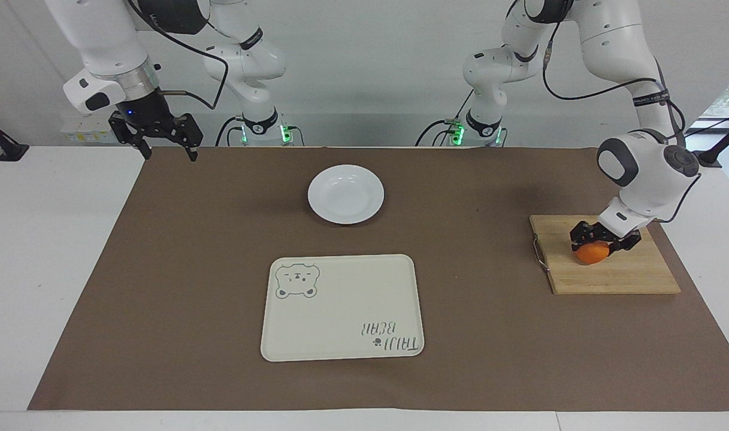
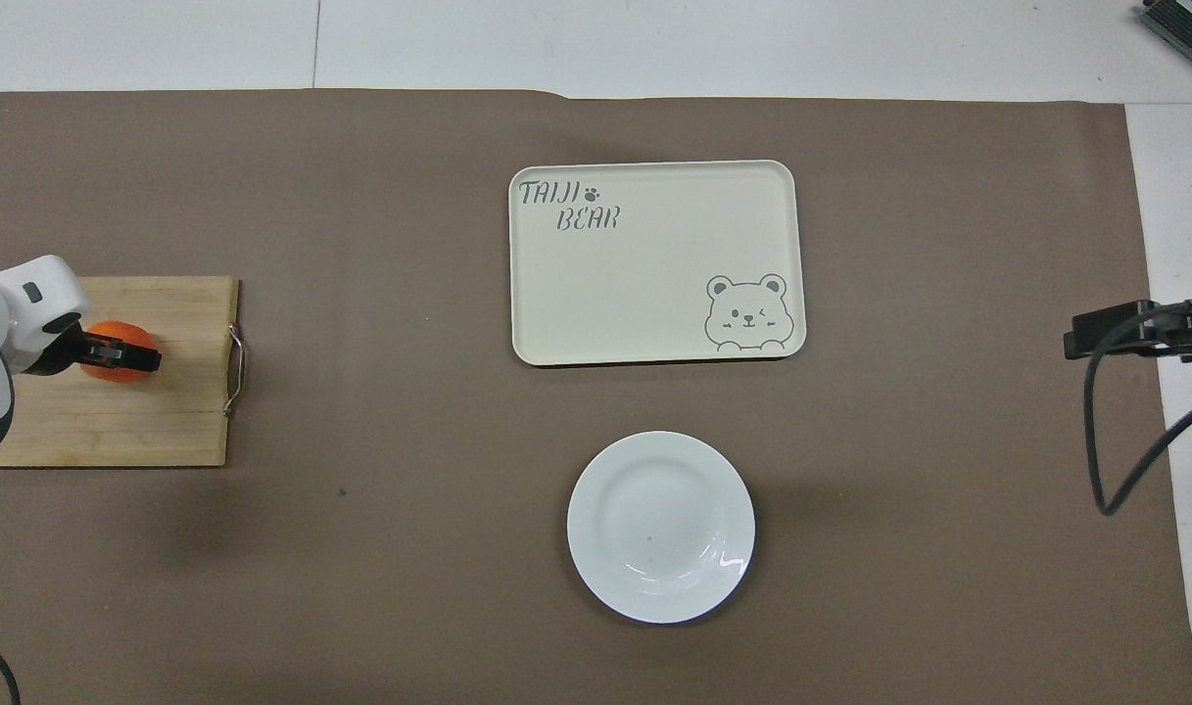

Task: Place orange and plate with both arms

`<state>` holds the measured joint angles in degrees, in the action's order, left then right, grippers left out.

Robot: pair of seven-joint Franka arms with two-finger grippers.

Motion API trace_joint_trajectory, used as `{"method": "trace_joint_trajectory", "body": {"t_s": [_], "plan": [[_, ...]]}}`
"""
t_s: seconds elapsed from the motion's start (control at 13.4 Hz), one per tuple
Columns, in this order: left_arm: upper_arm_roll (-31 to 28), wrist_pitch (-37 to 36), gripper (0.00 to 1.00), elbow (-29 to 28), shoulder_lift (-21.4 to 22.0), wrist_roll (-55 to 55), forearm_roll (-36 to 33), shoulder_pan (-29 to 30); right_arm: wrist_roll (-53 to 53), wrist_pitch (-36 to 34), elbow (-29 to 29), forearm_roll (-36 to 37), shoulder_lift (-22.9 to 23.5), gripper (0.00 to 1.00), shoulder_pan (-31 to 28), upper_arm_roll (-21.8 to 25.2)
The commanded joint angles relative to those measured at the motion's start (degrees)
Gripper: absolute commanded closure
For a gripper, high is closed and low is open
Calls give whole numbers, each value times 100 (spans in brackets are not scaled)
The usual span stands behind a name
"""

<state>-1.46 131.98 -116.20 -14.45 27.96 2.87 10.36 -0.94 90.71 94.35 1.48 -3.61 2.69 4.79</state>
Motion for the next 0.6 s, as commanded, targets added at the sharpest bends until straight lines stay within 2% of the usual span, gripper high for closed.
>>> {"method": "trace_joint_trajectory", "body": {"t_s": [0.0, 0.15, 0.52], "plan": [[41, -40, 100, -35, 21, -63, -77, 54, -3, -71, -22, -51, -8, 0, -49, -31], [49, -172, 100, 27, 152, -264, -76, -16, -3, -80, -22, -51, -8, 0, -49, -31], [93, -1277, 100, 351, 872, -1160, -68, -200, -3, -80, -22, -42, -8, 0, -49, -31]]}}
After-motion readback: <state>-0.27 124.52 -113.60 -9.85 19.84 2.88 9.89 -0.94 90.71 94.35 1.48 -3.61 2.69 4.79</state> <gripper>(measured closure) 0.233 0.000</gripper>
